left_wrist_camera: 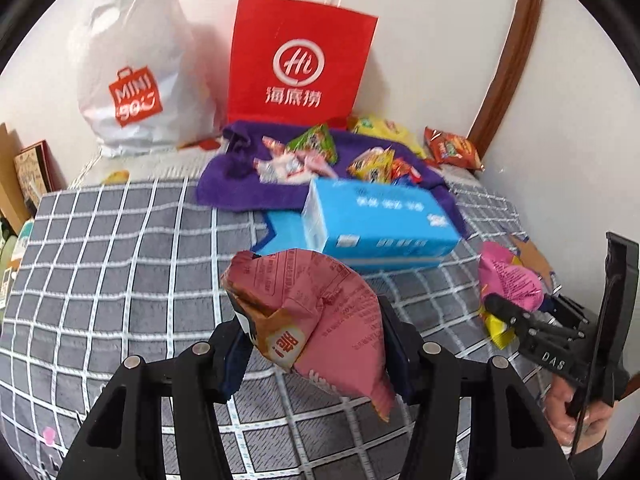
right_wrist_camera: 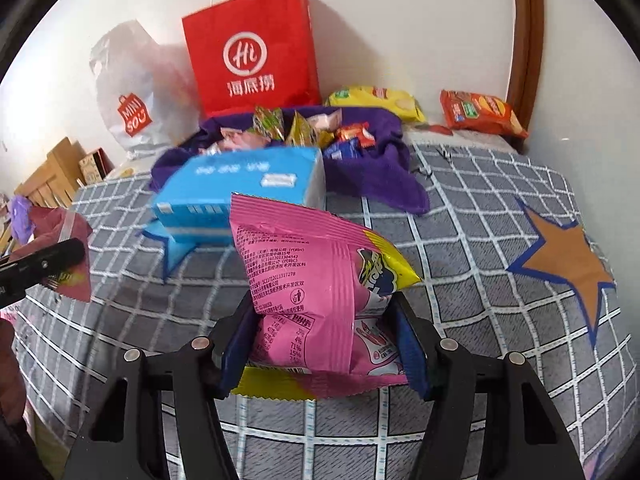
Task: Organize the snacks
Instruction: 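Carry the pink bags in both grippers over the purple towel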
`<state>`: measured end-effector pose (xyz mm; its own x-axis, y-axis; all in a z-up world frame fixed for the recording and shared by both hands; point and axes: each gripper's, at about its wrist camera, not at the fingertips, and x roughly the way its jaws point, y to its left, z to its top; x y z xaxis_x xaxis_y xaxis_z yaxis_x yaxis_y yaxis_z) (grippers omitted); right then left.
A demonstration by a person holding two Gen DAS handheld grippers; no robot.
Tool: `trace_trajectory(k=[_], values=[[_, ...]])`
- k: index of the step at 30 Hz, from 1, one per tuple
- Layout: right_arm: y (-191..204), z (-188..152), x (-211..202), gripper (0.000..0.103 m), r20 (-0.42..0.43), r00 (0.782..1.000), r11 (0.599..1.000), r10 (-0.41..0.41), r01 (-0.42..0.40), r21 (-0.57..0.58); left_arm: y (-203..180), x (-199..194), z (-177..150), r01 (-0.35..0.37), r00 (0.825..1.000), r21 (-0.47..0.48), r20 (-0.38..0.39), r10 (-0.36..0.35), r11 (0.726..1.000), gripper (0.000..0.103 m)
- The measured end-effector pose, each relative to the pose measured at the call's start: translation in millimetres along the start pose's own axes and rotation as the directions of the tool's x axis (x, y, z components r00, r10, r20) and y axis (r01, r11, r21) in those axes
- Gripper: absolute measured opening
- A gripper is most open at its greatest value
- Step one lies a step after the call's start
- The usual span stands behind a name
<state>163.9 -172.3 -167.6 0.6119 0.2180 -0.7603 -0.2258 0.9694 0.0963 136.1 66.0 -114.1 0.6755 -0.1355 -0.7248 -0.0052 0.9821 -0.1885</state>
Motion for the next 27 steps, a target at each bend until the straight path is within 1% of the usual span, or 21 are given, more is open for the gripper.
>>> trace_trajectory(k=[4, 12, 16, 20, 24, 27], values=[[6.4, 10.3, -13.1, 0.063, 0.015, 1.0, 1.0, -0.004, 0.004, -0.012, -3.9, -4.1, 15.4, 0.035, 0.999, -0.01, -0.001, -0.035, 0.999, 0.054], [15.9, 43.2, -30.9, 0.063, 0.048, 0.999, 1.0, -0.011, 0.012, -0.016, -9.1, -8.3, 46.0, 0.053, 0.999, -0.013, 0.006, -0.053, 0.998, 0.054], [17.7, 63.4, -34.6, 0.063, 0.063, 0.998, 1.0, -0.016, 0.017, -0.013, -10.3, -8.9, 63.9, 0.033, 0.999, -0.001, 0.015, -0.033, 0.999, 0.054], [17.9, 85.3, -35.1, 0.063, 0.072, 0.997, 1.0, -0.014, 0.014, 0.0, -11.5, -7.8, 82.4, 0.037, 0.999, 0.009, 0.018, -0.038, 0.999, 0.054], [17.3, 111.3, -32.7, 0.063, 0.086, 0.996, 1.0, -0.013, 0.011, 0.016, -9.9, -5.1, 104.0, 0.014, 1.0, 0.016, 0.028, -0.015, 1.0, 0.054], [17.3, 131.6, -29.8, 0.063, 0.102, 0.995, 1.0, -0.015, 0.013, 0.017, -5.6, -1.0, 119.2, 0.013, 0.999, 0.017, 0.029, -0.014, 1.0, 0.054]])
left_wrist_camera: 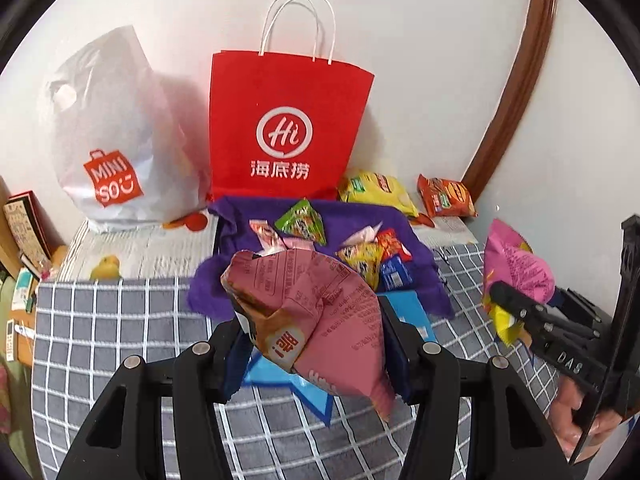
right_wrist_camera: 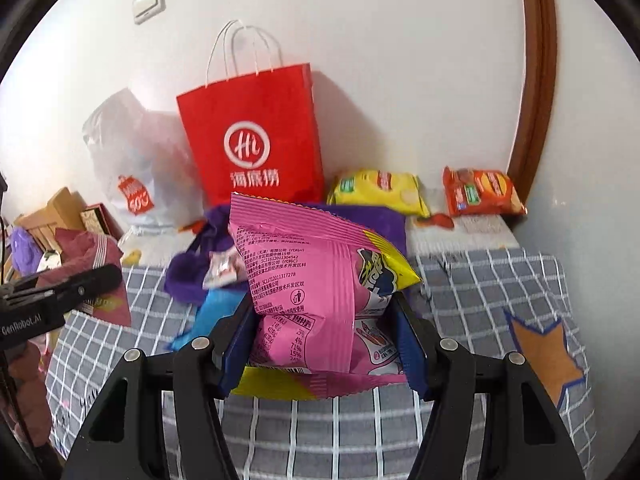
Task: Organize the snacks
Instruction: 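Carry the pink bags in both grippers over the purple towel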
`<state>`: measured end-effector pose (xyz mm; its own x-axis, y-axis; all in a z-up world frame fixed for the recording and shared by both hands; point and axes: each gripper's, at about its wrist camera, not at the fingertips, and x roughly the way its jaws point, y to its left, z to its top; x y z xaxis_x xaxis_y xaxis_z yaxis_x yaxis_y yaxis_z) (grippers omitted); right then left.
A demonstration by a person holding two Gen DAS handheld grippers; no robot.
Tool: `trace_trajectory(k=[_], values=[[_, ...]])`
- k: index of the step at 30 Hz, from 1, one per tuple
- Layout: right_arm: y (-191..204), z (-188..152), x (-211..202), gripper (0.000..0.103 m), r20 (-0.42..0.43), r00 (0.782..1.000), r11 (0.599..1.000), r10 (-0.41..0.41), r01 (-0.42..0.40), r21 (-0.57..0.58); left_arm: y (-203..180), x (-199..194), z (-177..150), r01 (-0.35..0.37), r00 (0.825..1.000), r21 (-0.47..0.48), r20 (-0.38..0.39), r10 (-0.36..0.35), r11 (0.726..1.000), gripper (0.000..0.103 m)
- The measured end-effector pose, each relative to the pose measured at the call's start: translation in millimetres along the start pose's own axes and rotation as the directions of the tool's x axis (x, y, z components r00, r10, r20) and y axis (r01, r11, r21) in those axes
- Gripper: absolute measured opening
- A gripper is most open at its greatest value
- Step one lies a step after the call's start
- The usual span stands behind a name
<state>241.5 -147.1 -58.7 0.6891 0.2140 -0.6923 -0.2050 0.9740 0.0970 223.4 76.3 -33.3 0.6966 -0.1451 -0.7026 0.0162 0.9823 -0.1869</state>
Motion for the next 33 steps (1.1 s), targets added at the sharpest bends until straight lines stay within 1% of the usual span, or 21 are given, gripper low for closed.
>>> trace_trajectory(k=[3, 7, 9, 14, 17, 19, 23, 26, 29, 31, 33], values=[[-1.0, 22.7, 7.8, 0.063, 0.012, 1.0, 1.0, 0.003, -0.003, 0.006, 4.0, 4.9, 14.5, -0.016, 1.0, -0.001, 0.005, 0.016, 1.0, 0.054], [1.2, 48.4, 19.4, 0.063, 0.018, 1.0, 1.0, 0.005, -0.005, 0.004, 8.1, 9.6, 33.6, 0.012, 1.0, -0.017, 0.009, -0.012, 1.0, 0.054], [2.6, 60.1, 27.2, 0.063, 0.021, 1.0, 1.0, 0.008, -0.008, -0.005, 9.7, 11.8, 43.0, 0.01, 1.0, -0.021, 0.018, -0.009, 1.0, 0.054], [7.3, 84.4, 44.7, 0.063, 0.022, 1.0, 1.0, 0.011, -0.011, -0.021, 16.6, 22.9, 66.7, 0.021, 0.999, -0.045, 0.027, -0.02, 0.999, 0.054], [9.9, 98.3, 57.6, 0.063, 0.021, 1.0, 1.0, 0.013, -0.012, -0.027, 21.5, 33.4, 78.2, 0.01, 0.999, -0.06, 0.031, -0.008, 0.998, 0.054], [10.3, 107.1, 69.1, 0.063, 0.014, 1.0, 0.999, 0.018, -0.018, -0.031, 24.6, 41.8, 84.7, 0.018, 1.0, -0.069, 0.027, -0.016, 0.997, 0.054], [6.1, 114.8, 92.6, 0.063, 0.005, 1.0, 0.999, 0.021, -0.02, -0.032, 29.7, 60.6, 94.5, 0.019, 1.0, -0.082, 0.026, -0.017, 0.996, 0.054], [-2.3, 111.3, 116.4, 0.063, -0.017, 0.999, 0.999, 0.033, -0.034, -0.022, 33.1, 79.9, 100.2, 0.035, 0.999, -0.093, 0.009, -0.034, 0.995, 0.054], [-11.2, 109.5, 144.9, 0.063, -0.094, 0.995, 1.0, 0.017, -0.018, -0.015, 38.0, 105.0, 104.4, 0.053, 0.998, -0.107, -0.012, -0.055, 0.993, 0.054], [-17.6, 105.0, 159.0, 0.063, -0.125, 0.992, 1.0, 0.002, -0.004, -0.013, 41.1, 121.0, 105.7, 0.068, 0.997, -0.115, -0.032, -0.072, 0.991, 0.054], [-20.6, 100.4, 171.2, 0.063, -0.161, 0.987, 0.999, -0.026, 0.019, -0.045, 44.4, 135.5, 104.7, 0.061, 0.996, -0.12, -0.054, -0.068, 0.991, 0.054]])
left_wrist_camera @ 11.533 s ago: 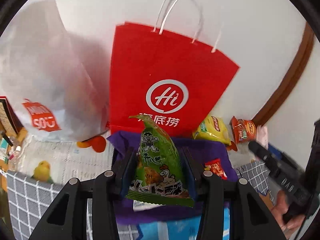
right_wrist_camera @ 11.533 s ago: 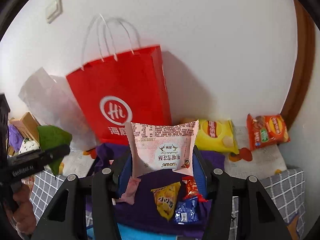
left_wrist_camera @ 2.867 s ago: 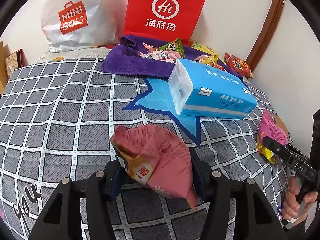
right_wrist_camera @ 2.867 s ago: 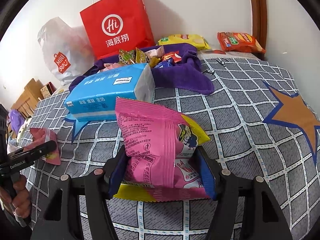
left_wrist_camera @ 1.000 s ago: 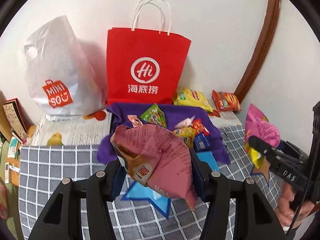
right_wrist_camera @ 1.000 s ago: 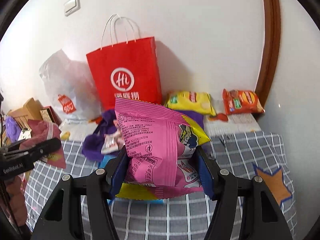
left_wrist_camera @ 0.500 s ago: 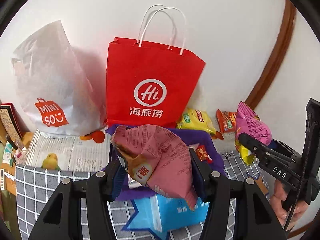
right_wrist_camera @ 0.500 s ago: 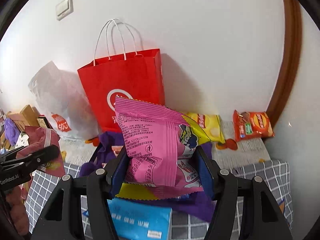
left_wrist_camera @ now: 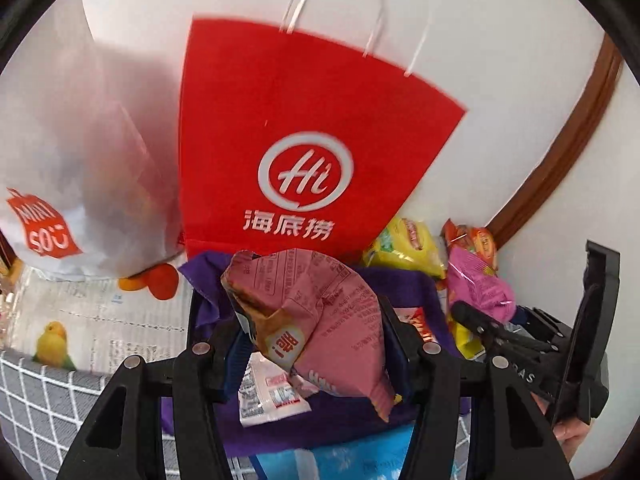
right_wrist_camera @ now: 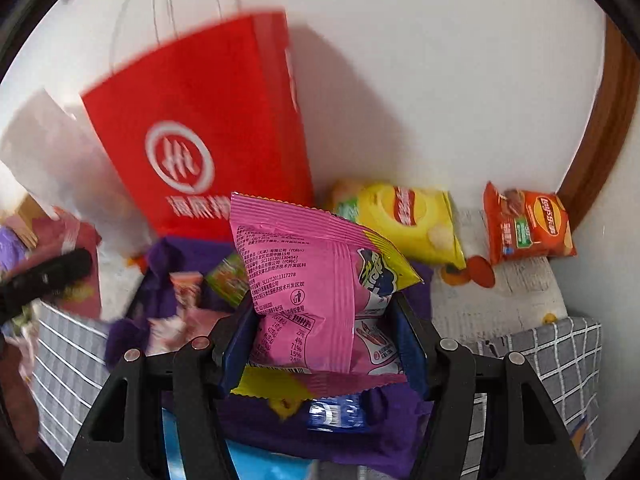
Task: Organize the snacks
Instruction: 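Carry the pink bags in both grippers over the purple towel, then lower both pink bags onto the towel and open both grippers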
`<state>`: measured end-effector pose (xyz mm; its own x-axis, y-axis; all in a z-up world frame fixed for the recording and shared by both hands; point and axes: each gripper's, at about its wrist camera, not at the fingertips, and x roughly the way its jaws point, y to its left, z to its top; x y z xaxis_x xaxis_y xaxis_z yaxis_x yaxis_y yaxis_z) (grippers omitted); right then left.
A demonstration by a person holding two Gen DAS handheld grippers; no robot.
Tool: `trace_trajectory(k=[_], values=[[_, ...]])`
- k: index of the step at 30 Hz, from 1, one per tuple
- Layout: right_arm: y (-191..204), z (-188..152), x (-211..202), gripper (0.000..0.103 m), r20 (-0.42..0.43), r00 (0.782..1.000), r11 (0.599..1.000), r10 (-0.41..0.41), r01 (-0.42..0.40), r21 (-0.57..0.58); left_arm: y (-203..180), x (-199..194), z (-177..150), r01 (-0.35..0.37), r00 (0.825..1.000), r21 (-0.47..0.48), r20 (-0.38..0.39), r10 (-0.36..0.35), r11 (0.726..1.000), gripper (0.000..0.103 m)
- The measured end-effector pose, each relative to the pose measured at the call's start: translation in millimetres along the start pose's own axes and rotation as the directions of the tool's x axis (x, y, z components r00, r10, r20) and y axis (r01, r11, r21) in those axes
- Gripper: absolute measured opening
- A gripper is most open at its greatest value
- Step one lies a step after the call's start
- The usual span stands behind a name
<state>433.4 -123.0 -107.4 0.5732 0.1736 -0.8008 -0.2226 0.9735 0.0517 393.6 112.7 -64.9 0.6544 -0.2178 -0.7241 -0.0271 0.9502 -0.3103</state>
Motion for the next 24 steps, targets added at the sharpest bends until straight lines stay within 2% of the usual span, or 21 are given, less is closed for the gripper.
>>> trace_trajectory(k=[3, 8, 13, 16, 19, 24], values=[[-7.2, -3.8, 14.5, 0.063, -0.045, 0.998, 0.999, -0.032, 0.031, -0.017, 6.4, 18.9, -1.3, -0.049, 0.998, 0.013, -0.041, 0.049, 0.999, 0.054], [-21.1, -10.1, 43.9, 0.063, -0.162, 0.987, 0.999, 0.008, -0.003, 0.033, 16.6, 34.1, -2.9, -0.088, 0.993, 0.017, -0.072, 0.089, 0.996, 0.054], [-13.2, -16.3, 61.4, 0.063, -0.214, 0.977, 1.0, 0.002, 0.003, 0.022, 29.0, 44.5, -5.3, -0.039, 0.992, -0.038, -0.125, 0.034, 0.999, 0.054], [-6.3, -20.1, 68.7, 0.063, -0.238, 0.971, 1.0, 0.018, -0.015, 0.013, 29.0, 49.4, -7.7, -0.037, 0.99, -0.037, -0.139, 0.031, 0.999, 0.054], [-0.5, -21.9, 69.4, 0.063, -0.232, 0.973, 1.0, -0.006, 0.002, -0.016, 29.8, 54.1, -9.9, -0.023, 0.988, -0.049, -0.156, 0.015, 0.999, 0.054], [0.3, -21.8, 70.8, 0.064, -0.237, 0.971, 1.0, 0.011, -0.012, -0.005, 26.8, 63.0, -15.2, -0.018, 0.985, -0.05, -0.172, 0.009, 0.999, 0.055]])
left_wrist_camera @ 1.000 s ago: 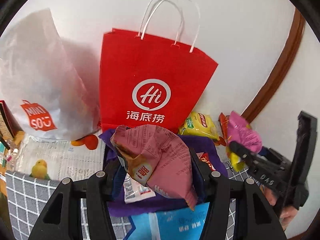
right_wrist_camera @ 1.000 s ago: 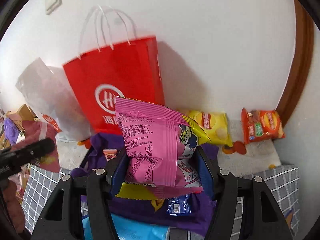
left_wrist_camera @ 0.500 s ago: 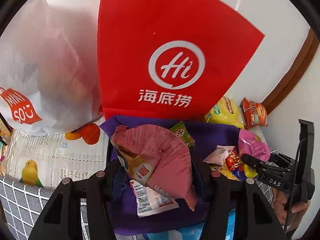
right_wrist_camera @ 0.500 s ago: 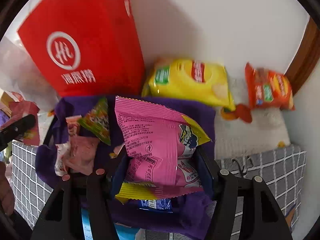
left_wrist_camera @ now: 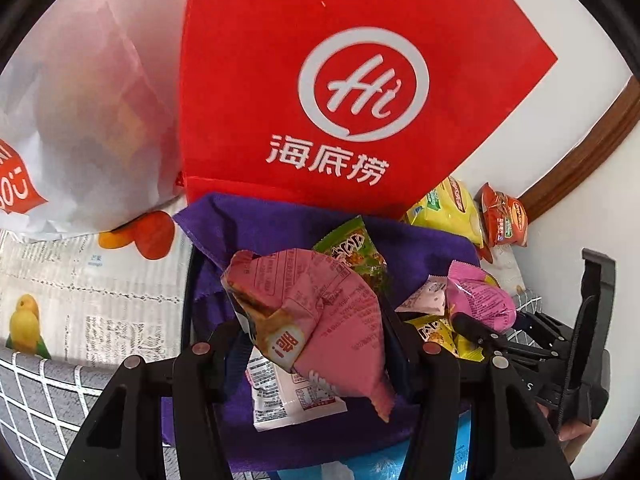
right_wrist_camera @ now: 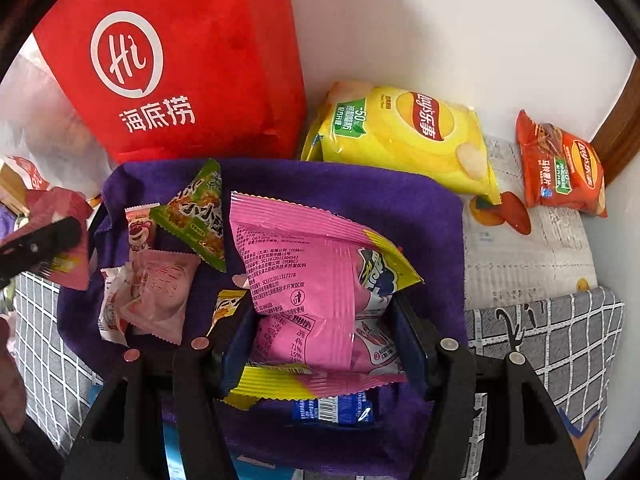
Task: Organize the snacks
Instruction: 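Lower both pink bags onto the towel and open both grippers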
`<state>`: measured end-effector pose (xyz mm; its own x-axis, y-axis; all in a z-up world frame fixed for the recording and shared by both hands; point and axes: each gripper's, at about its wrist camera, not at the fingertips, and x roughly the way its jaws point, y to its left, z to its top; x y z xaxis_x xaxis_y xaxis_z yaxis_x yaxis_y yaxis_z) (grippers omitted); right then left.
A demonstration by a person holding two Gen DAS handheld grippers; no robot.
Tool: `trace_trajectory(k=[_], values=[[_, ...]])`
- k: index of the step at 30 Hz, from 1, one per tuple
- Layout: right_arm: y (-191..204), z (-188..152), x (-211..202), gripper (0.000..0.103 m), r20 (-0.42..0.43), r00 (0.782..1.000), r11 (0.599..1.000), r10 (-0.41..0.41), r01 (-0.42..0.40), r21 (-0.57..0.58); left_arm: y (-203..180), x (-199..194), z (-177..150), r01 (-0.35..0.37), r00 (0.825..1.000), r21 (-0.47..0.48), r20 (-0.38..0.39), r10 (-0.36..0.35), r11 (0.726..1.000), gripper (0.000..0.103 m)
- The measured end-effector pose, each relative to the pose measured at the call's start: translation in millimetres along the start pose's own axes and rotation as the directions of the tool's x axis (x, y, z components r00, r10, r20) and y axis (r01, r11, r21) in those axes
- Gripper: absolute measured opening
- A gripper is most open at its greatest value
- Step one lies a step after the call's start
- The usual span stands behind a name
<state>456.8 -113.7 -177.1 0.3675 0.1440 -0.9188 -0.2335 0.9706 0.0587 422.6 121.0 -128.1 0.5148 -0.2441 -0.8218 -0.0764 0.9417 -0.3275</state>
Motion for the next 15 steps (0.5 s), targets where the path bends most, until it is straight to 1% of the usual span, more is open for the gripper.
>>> trace_trajectory(k=[4, 11, 15], values=[[3.6, -0.2, 0.7, 0.064, 0.0, 1.0, 1.0, -0.017, 0.017, -0.025, -10.3, 14.7, -4.7, -0.007, 0.999, 0.021, -0.031, 0.008, 1.0, 0.055], [2.4, 0.5, 1.2, 0.064, 0.0, 1.0, 0.999, -0.02, 0.02, -0.025, -25.5, 32.6, -11.2, -0.022, 0.998, 0.055, -0.057, 0.025, 0.998, 0.055], [3.6, 0.1, 1.5, 0.064, 0.001, 0.999, 0.999, -0.032, 0.032, -0.036, -26.9, 41.9, -14.4, -0.026, 0.996, 0.063, -0.083, 0.032, 0.998, 0.055]])
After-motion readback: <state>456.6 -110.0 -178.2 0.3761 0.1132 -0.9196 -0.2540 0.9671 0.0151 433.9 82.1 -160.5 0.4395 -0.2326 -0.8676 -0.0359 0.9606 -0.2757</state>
